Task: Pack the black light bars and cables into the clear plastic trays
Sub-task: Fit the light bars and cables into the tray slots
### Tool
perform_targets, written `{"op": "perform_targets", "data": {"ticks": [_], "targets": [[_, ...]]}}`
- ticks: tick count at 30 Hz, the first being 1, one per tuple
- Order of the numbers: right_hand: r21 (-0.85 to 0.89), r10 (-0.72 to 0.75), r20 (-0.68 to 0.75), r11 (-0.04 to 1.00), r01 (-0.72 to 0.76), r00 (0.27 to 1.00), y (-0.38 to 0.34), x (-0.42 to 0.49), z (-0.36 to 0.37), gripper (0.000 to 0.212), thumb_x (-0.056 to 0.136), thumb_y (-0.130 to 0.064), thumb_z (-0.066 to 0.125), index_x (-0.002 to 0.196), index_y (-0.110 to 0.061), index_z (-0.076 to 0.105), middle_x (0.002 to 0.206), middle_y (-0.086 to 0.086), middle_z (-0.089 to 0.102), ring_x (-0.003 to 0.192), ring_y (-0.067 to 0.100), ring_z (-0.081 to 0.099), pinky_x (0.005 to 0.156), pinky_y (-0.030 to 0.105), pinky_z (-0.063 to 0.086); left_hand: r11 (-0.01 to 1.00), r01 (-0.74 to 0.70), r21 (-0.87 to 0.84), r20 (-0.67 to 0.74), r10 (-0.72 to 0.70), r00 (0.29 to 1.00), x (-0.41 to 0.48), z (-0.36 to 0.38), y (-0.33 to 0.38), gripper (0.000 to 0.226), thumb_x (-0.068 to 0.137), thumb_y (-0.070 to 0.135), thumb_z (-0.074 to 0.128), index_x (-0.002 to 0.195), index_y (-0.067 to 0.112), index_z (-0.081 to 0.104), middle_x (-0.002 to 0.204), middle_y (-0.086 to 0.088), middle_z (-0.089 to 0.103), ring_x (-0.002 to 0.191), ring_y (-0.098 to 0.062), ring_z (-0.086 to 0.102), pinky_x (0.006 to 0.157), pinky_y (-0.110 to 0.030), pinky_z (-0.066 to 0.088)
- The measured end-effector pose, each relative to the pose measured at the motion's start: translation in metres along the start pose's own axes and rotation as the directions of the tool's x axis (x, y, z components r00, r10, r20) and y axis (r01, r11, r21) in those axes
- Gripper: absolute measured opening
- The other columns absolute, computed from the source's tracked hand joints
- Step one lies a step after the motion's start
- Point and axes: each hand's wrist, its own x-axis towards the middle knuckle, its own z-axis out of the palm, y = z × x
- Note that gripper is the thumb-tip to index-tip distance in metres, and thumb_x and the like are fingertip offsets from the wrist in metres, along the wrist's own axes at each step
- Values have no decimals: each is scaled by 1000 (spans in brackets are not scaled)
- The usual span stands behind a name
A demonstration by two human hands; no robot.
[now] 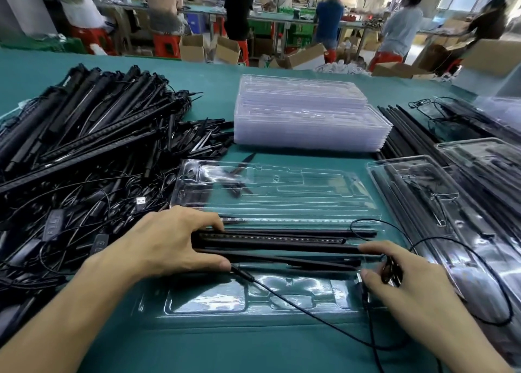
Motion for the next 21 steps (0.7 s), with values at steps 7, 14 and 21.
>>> {"op": "perform_targets", "data": {"ticks": [7, 14, 21], "targets": [[-102, -71, 32, 992, 74, 997, -2, 2, 5, 40, 80, -42, 70, 105, -67, 52, 77, -28, 62, 66, 3, 60, 66, 35, 53, 993, -112, 31, -22, 113, 993, 1, -2, 2, 76, 52, 101, 41, 108, 55, 65, 93, 33, 50, 92, 8, 46, 86, -24, 40], [-214, -126, 51, 968, 134, 991, -2, 5, 13, 16, 84, -50, 64, 90, -58, 52, 69, -18, 60, 69, 5, 58, 61, 33, 51, 961, -169, -221, -59, 159, 985, 3, 9, 1, 56, 66, 89, 51, 113, 61, 61, 101, 29, 56, 102, 9, 52, 87, -23, 48], [-161, -182, 108, 967, 198, 977, -2, 5, 11, 11, 89, -43, 63, 92, -49, 55, 72, -19, 61, 73, 7, 58, 65, 37, 51, 890, -206, -406, -79, 190, 979, 7, 14, -3, 39, 67, 68, 75, 101, 50, 73, 101, 22, 61, 101, -3, 60, 90, -23, 47]]}}
